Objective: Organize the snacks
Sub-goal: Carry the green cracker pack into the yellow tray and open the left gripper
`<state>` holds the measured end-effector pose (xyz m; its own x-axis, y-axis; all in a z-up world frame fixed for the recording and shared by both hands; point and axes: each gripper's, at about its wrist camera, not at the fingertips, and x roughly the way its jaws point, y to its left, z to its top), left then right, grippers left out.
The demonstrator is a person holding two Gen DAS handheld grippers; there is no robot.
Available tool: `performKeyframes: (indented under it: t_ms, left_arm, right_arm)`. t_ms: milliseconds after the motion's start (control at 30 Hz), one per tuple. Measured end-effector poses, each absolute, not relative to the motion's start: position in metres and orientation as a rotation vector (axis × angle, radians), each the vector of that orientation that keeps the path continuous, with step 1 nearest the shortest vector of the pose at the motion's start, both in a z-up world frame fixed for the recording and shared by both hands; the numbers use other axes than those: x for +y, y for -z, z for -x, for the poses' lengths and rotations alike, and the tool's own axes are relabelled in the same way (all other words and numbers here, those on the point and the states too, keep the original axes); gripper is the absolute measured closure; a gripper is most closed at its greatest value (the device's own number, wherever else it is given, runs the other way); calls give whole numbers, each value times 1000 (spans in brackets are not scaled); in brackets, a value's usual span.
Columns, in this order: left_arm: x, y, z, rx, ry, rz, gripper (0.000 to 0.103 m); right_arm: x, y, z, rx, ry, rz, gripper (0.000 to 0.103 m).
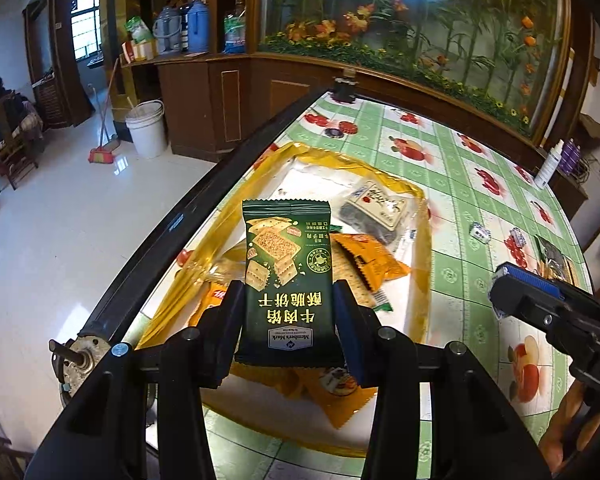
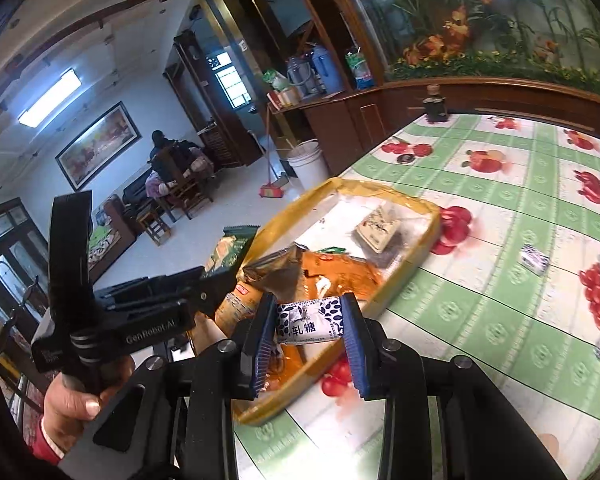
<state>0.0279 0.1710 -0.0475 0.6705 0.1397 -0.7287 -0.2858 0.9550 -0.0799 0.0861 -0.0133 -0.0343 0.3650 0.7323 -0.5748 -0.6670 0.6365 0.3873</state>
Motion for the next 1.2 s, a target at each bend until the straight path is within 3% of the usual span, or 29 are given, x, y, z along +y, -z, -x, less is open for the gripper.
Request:
performKeyframes:
  t_ms: [967,1133,1200]
  left_arm:
    - [189,63,-30,825,-265,222,60]
    - [191,60,-29,813,-282,228,52]
    - [190,57,-28,797,-290,217,46]
  right_arm:
    - [53,69,-99,884,-965,-46,70]
    - [53,73,-102,895,-953,-51,65]
    - [51,73,-102,889,-944,-54,55]
